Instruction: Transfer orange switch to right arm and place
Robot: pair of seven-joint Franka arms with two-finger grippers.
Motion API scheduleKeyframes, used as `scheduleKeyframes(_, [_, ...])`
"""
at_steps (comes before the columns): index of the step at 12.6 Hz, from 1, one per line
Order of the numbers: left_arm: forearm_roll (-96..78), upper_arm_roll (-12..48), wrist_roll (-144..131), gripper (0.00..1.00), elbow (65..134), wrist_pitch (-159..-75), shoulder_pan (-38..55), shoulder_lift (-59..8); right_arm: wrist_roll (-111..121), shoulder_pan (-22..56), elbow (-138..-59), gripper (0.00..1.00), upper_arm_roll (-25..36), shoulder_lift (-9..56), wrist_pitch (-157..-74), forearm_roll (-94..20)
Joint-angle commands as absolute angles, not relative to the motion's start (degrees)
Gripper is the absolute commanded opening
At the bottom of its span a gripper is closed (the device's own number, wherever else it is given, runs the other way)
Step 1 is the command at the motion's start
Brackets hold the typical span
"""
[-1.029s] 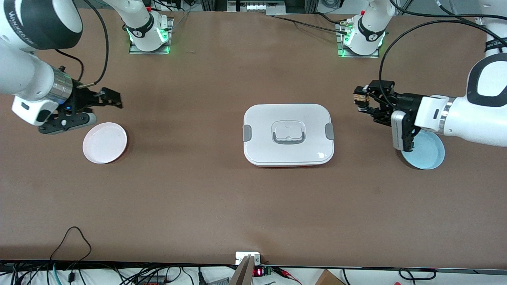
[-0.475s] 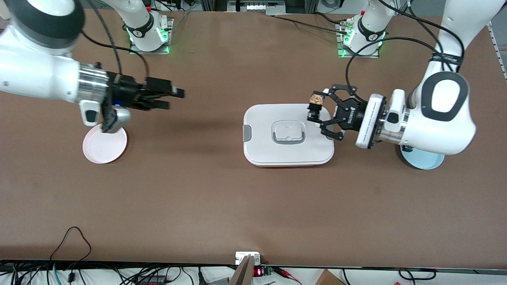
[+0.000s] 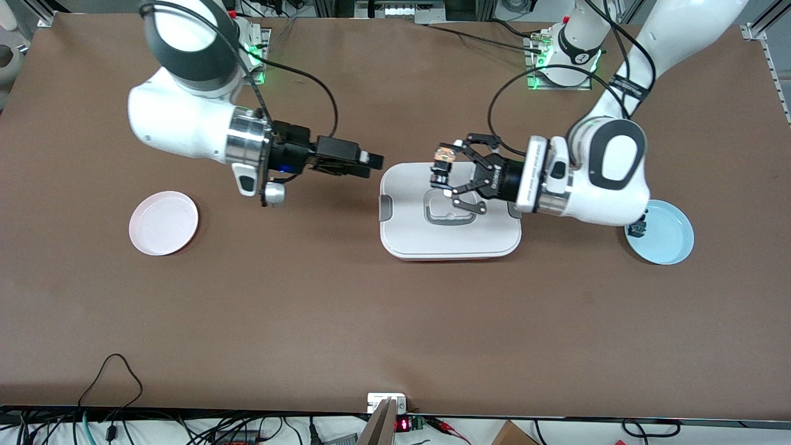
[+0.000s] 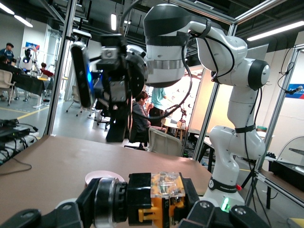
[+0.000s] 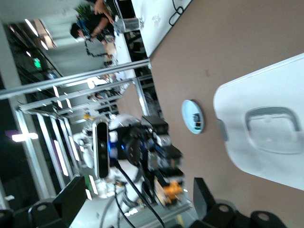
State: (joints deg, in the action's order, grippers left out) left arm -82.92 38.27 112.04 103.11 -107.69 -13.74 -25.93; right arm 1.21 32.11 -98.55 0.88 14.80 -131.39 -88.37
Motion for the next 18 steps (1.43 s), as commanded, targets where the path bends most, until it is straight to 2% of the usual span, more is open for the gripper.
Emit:
scheduleKeyframes(1, [-87.3, 40.3, 116.9, 0.23, 103.9, -110.9, -14.1, -24.5, 9.5, 34.6, -97.7, 1.00, 1.6, 17.8, -134.1, -97.8])
scheduleKeyframes(8, [-92.2, 41.5, 119.1, 0.24, 103.4, -115.2, -13.0, -24.6, 13.4, 35.9, -99.0, 1.00, 1.6, 17.5, -133.8, -98.6])
scheduleKeyframes(10, [-92.5, 41.5, 119.2, 0.22, 103.0, -118.2, -12.8, -25.0, 13.4, 36.4, -100.2, 0.97, 1.6, 16.4, -133.9, -98.6])
scheduleKeyframes(11, [-93.5, 41.5, 120.4, 0.22, 103.0, -118.9, -12.8, -25.0, 13.5, 36.4, -100.3, 0.92, 1.6, 16.3, -133.9, -98.6])
scheduleKeyframes(14, [-95.4, 41.5, 122.1, 0.21, 103.0, -119.1, -12.7, -25.0, 14.0, 37.0, -100.2, 0.63, 1.6, 16.4, -134.1, -98.6])
scheduleKeyframes(16, [-95.4, 41.5, 122.1, 0.20, 103.0, -119.0, -12.4, -25.0, 14.6, 36.9, -100.2, 0.52, 1.6, 16.4, -134.1, -98.6])
scheduleKeyframes(17, [-95.4, 41.5, 122.0, 0.20, 103.0, -119.0, -12.3, -25.0, 14.6, 36.9, -100.2, 0.50, 1.6, 16.4, -134.0, -98.6])
scheduleKeyframes(18, [-95.4, 41.5, 121.8, 0.20, 103.0, -119.1, -12.0, -25.0, 14.6, 36.9, -100.2, 0.42, 1.6, 16.4, -134.0, -98.6])
